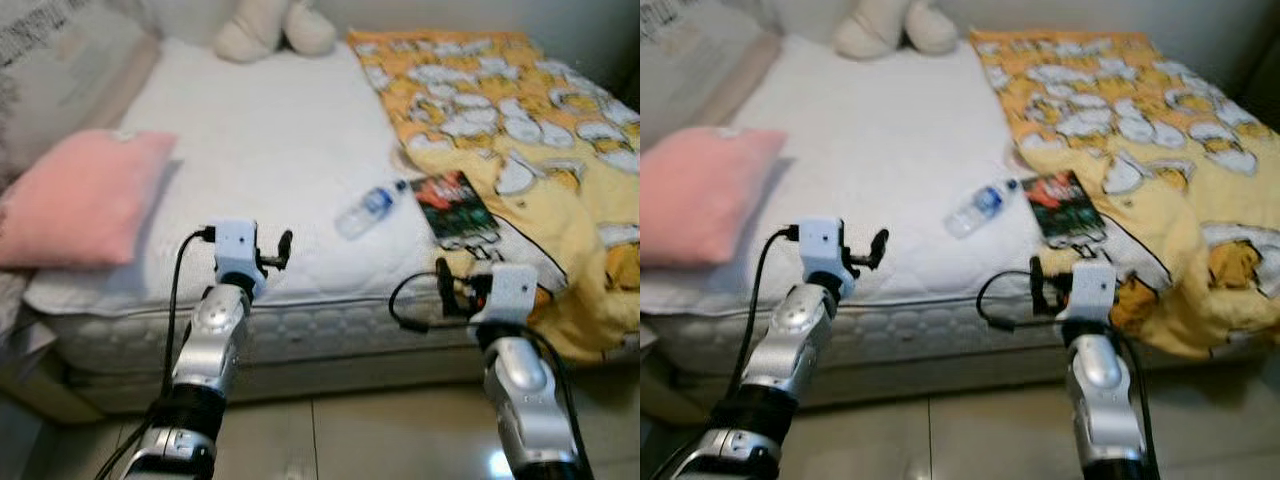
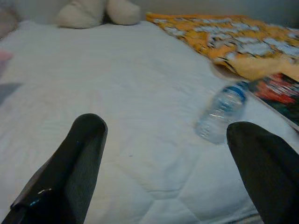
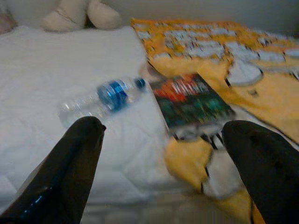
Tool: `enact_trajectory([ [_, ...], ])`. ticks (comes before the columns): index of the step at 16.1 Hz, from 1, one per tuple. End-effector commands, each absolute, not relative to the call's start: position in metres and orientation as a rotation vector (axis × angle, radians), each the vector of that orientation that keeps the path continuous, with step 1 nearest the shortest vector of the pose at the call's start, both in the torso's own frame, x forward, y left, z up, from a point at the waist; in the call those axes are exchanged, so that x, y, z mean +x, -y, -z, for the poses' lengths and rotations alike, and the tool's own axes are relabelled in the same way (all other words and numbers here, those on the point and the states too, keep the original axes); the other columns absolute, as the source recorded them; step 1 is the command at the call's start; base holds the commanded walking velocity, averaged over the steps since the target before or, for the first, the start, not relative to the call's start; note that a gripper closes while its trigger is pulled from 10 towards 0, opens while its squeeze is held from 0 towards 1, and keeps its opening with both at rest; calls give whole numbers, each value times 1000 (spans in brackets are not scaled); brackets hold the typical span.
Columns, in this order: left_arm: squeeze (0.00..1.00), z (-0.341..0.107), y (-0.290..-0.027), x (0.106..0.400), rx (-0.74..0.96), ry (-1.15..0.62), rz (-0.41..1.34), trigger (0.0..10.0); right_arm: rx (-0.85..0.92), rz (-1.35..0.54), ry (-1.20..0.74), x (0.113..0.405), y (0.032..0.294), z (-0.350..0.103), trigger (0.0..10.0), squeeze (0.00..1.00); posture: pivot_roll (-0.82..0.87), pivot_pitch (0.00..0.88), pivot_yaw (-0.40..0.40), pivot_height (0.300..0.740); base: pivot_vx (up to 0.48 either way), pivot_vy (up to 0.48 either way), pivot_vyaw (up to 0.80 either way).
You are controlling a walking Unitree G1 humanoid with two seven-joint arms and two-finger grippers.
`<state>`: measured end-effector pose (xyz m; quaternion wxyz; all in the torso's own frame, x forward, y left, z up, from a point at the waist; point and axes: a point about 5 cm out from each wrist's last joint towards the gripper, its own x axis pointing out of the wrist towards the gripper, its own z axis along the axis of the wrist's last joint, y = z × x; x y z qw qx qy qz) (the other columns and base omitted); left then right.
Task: Clean up the room
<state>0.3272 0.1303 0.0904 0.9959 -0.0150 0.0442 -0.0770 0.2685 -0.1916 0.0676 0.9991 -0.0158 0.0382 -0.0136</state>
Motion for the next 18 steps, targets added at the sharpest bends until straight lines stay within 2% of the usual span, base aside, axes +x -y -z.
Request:
enact_trajectory([
  [1, 0, -98, -129, 332, -27, -65, 173, 10000, -40, 12, -81, 269, 188, -66, 10000, 0, -108, 0, 10, 740, 0, 0, -712],
  [3, 0, -99, -133, 334, -9, -66, 163, 10000, -43, 2, -83, 270, 185, -66, 10000, 0, -93, 0, 3, 740, 150, 311, -712],
  [9, 0, -102, -144, 338, 35, -63, 104, 10000, -56, -11, -112, 283, 181, -64, 10000, 0, -49, 0, -16, 740, 392, 276, -742],
  [15, 0, -107, -139, 343, 70, -46, 153, 10000, -30, -20, -93, 288, 171, -64, 10000, 0, -38, 0, 11, 740, 457, 0, -746],
  [18, 0, -109, -135, 347, 84, -45, 180, 10000, -34, 1, -85, 287, 170, -62, 10000, 0, -49, 0, 21, 740, 480, 0, -138],
])
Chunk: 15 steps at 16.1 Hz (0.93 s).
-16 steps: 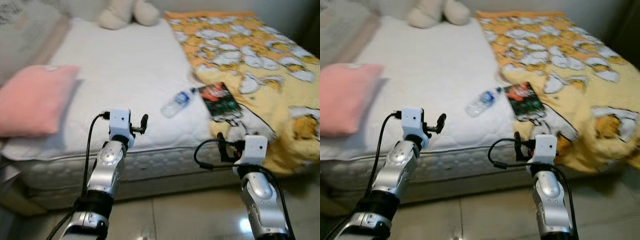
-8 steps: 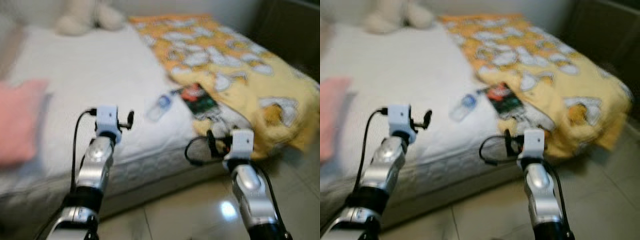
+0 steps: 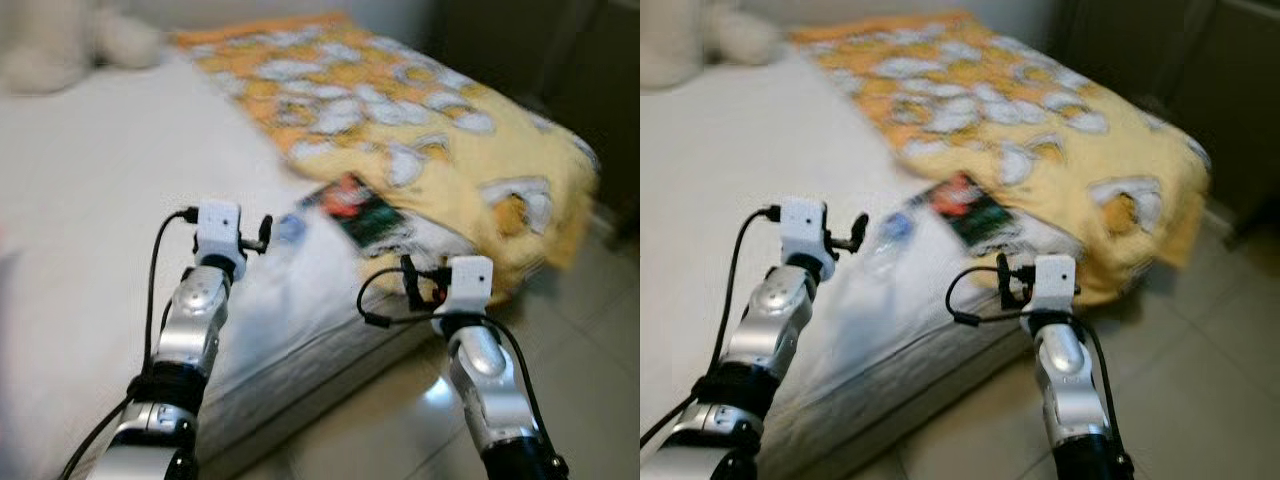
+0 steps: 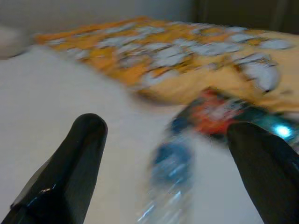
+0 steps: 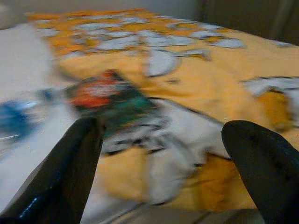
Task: Clean up the room
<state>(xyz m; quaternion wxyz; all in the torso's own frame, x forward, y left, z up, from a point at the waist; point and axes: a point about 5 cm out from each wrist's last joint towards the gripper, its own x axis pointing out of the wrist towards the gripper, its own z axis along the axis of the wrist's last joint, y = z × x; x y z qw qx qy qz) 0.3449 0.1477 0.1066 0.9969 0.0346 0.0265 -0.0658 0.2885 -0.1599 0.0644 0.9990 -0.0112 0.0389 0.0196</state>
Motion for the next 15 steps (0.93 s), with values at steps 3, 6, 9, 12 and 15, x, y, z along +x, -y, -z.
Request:
enact_trajectory([
  [3, 0, -110, -129, 348, 86, -38, 209, 10000, -30, -3, -93, 287, 169, -61, 10000, 0, -50, 0, 25, 740, 480, 0, -490],
  [6, 0, -109, -133, 352, 142, -60, 161, 10000, -26, -6, -84, 287, 168, -61, 10000, 0, -48, 0, 27, 740, 472, 0, 0],
  [9, 0, -107, -142, 361, 198, -112, 80, 10000, -18, -11, -84, 284, 164, -60, 10000, 0, -47, 0, 23, 740, 0, 0, 0],
  [12, 0, -97, -153, 369, 172, -241, 18, 10000, -17, -33, -117, 271, 163, -52, 10000, 0, -57, 0, 11, 740, 0, 0, 0],
  [15, 0, -90, -160, 369, 205, -306, -7, 10000, -15, -46, -141, 251, 166, -48, 10000, 0, -92, 7, 3, 740, 0, 0, 0],
])
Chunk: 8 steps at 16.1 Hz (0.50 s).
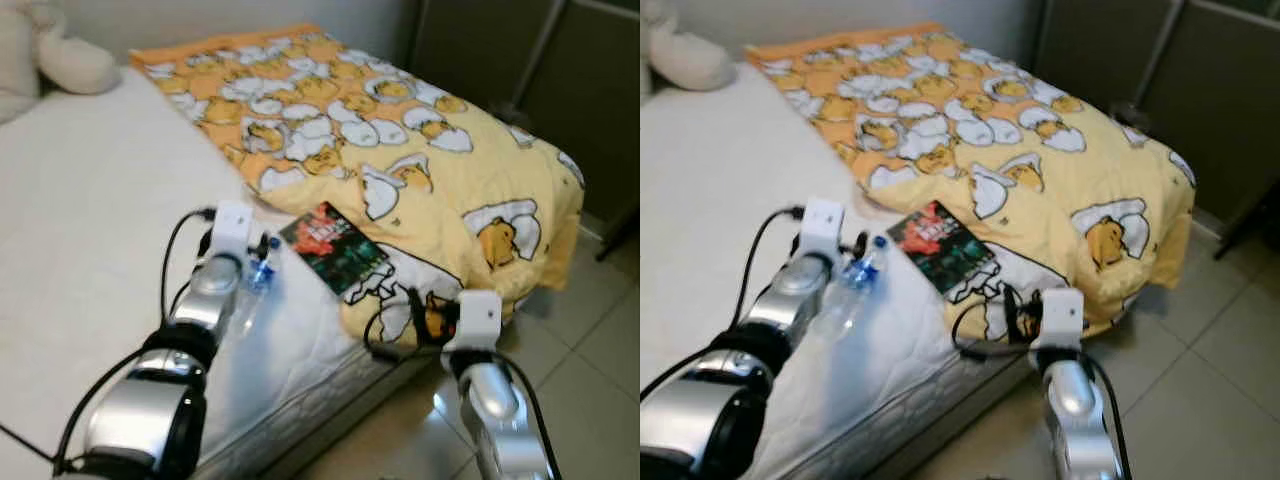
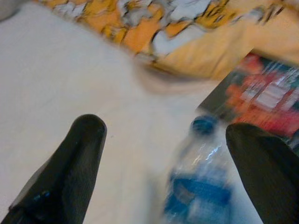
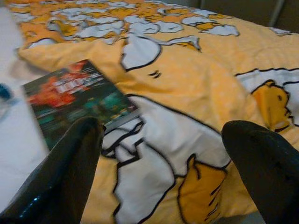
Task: Clean up the room
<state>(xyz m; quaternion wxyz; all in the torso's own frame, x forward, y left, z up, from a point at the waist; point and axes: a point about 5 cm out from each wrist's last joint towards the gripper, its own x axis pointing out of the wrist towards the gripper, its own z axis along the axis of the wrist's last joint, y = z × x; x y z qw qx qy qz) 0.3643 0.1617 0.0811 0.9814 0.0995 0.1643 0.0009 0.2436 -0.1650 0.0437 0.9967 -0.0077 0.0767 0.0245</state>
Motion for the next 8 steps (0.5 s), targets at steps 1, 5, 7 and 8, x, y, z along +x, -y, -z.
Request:
enact_trajectory([
  [1, 0, -85, -163, 368, 226, -336, -15, 10000, -6, -59, -157, 237, 167, -46, 10000, 0, -119, 61, 5, 740, 0, 0, 0],
  [5, 0, -72, -152, 363, 206, -395, 77, 10000, -2, -121, -220, 193, 168, -47, 10000, 0, -187, 178, 2, 740, 0, 0, 0],
  [7, 0, -67, -145, 360, 215, -416, 111, 10000, -6, -130, -258, 177, 169, -47, 10000, 0, -214, 215, 2, 740, 0, 0, 0],
  [8, 0, -65, -143, 359, 219, -426, 111, 10000, -6, -131, -272, 170, 170, -49, 10000, 0, -231, 229, 1, 740, 0, 0, 0],
])
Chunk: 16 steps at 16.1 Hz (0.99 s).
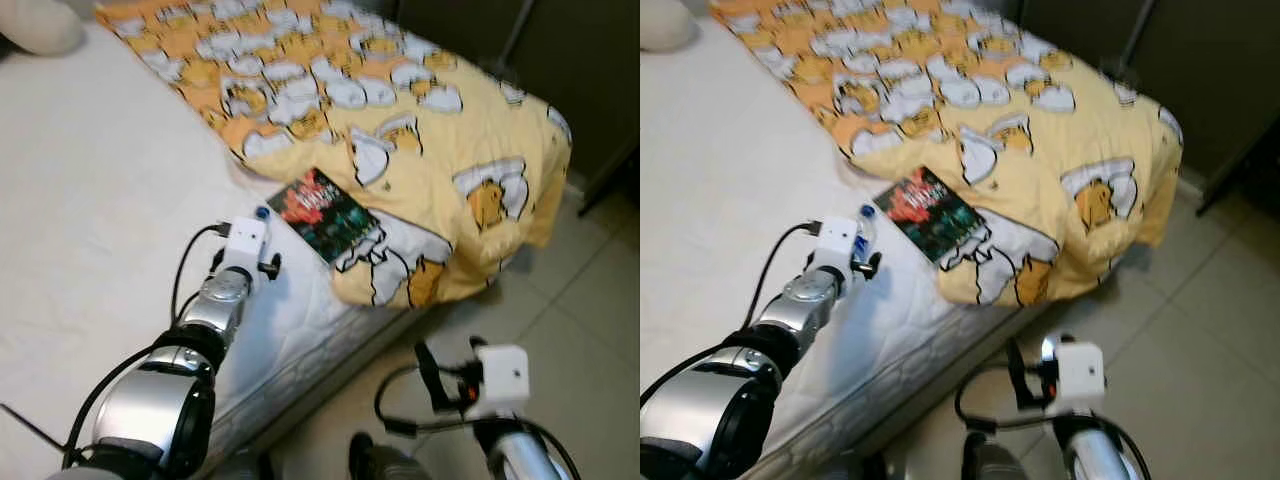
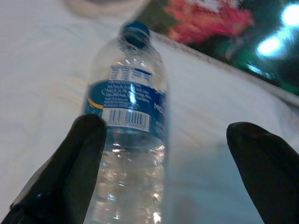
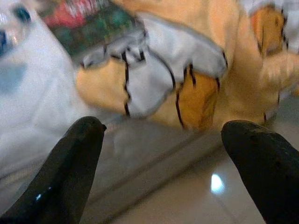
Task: Clean up the room
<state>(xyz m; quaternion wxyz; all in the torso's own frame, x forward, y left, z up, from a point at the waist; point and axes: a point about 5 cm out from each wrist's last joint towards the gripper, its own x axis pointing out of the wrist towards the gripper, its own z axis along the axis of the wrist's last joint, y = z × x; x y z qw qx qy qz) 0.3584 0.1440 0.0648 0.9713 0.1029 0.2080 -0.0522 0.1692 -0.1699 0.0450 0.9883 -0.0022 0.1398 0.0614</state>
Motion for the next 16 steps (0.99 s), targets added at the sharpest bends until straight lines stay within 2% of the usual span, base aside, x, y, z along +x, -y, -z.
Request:
enact_trajectory([
  [1, 0, -63, -144, 358, 243, -435, 105, 10000, -6, -126, -284, 165, 170, -52, 10000, 0, -245, 236, 0, 740, 0, 0, 0],
  [2, 0, -62, -145, 357, 256, -441, 101, 10000, -5, -123, -289, 162, 171, -53, 10000, 0, -250, 239, 0, 740, 0, 0, 0],
  [4, 0, -61, -161, 357, 397, -449, -9, 10000, -6, -117, -321, 150, 170, -53, 10000, 0, -278, 247, 5, 740, 0, 0, 0],
  [7, 0, -76, -169, 365, 476, -381, -81, 10000, -7, -104, -341, 143, 171, -53, 10000, 0, -291, 247, 6, 740, 0, 0, 0],
  [10, 0, -71, -176, 361, 566, -414, -95, 10000, -2, -104, -365, 137, 167, -51, 10000, 0, -294, 248, 7, 740, 0, 0, 0],
  [13, 0, -57, -175, 353, 643, -496, -30, 10000, -5, -107, -373, 137, 166, -51, 10000, 0, -288, 242, 1, 740, 0, 0, 0],
  [14, 0, -47, -174, 347, 660, -563, 22, 4627, -8, -111, -370, 141, 166, -53, 10000, 0, -284, 236, -4, 740, 0, 0, 0],
  [15, 0, -45, -173, 345, 638, -585, 28, 0, -8, -113, -367, 143, 166, -53, 10000, 0, -282, 231, -8, 740, 0, 0, 0],
  [16, 0, -43, -175, 344, 602, -598, 15, 0, 2, -107, -356, 149, 168, -56, 10000, 0, -279, 226, -12, 740, 0, 0, 0],
])
